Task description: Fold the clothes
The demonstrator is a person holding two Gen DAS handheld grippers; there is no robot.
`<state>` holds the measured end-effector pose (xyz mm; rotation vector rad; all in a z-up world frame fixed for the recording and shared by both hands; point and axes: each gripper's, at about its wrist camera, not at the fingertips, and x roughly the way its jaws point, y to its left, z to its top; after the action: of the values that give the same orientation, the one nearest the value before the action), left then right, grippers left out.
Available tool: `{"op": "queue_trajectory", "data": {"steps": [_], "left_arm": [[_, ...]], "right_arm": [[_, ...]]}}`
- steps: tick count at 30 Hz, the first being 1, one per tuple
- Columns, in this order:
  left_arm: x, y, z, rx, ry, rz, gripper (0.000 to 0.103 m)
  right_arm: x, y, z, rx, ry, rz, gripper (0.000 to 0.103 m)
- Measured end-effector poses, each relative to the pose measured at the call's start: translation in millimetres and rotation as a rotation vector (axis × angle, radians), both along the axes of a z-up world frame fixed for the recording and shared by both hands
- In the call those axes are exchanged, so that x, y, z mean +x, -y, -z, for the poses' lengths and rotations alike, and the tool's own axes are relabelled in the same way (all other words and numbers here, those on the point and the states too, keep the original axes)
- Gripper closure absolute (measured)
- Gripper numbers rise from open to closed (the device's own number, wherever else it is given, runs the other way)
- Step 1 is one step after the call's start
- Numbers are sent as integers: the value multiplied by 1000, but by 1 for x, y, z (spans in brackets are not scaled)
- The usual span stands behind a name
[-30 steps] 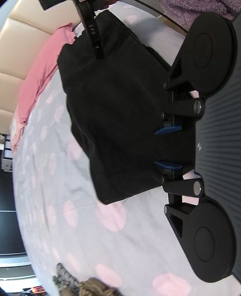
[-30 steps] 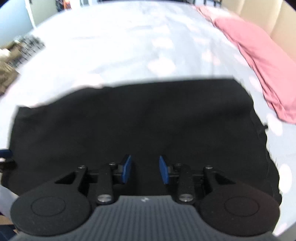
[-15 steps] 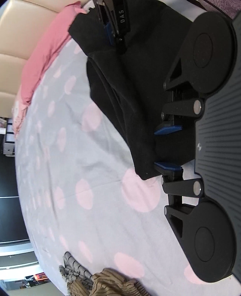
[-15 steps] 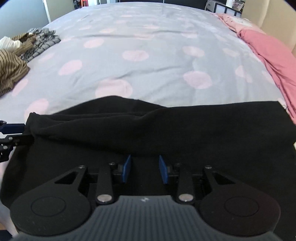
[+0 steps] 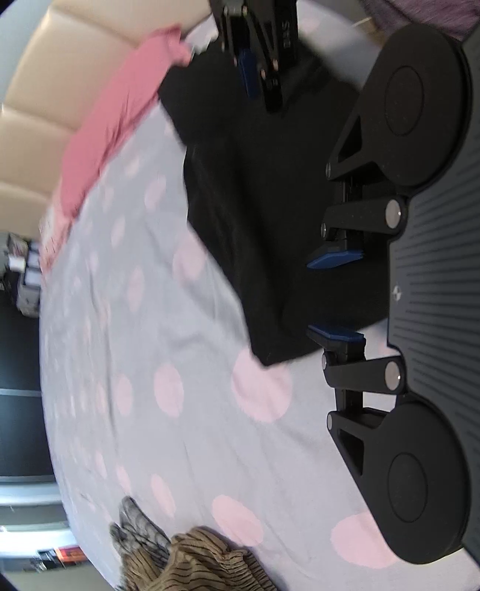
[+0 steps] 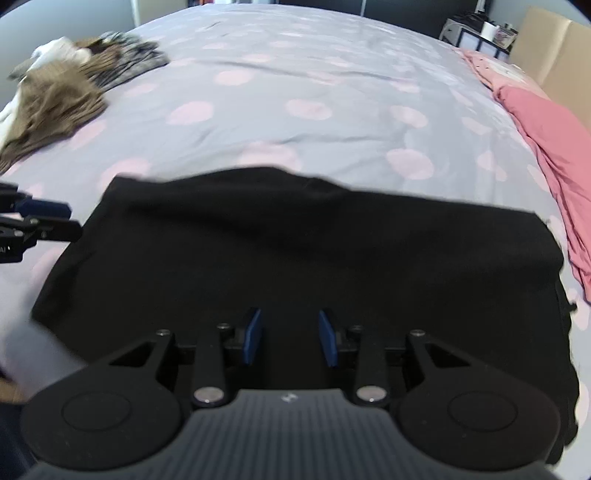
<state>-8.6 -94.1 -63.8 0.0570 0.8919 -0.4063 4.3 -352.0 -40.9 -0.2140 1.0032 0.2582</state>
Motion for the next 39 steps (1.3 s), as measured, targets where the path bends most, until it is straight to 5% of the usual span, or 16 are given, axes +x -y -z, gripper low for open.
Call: {"op": "queue_trajectory", "data": {"steps": [6, 13, 15, 19, 21, 24, 33, 39], "left_arm": [[-31, 15, 25, 51, -67, 79, 72], [-24, 13, 23, 25, -91, 41, 72], [-24, 13, 16, 10, -70, 33, 72], [-19, 14, 0, -26, -30, 10, 73], [-13, 17, -5, -47, -23, 10, 72], [-5, 22, -11, -65, -23, 11, 72], [2, 29, -8, -67, -40, 1, 72], [-1, 29, -8, -51, -40, -8, 72]], "right_arm": [[-10, 13, 21, 19, -99, 50, 64], [-9, 35, 11, 86, -77, 110, 57], [-9, 74, -4, 193, -31, 279, 42], [-39, 169, -21, 460, 21, 711, 34], [-60, 207, -22, 562, 41, 894, 23], [-82, 243, -5, 670, 43, 1074, 20], [-73, 274, 77, 879, -80, 1150, 17], [-48, 282, 95, 922, -36, 1055, 16]]}}
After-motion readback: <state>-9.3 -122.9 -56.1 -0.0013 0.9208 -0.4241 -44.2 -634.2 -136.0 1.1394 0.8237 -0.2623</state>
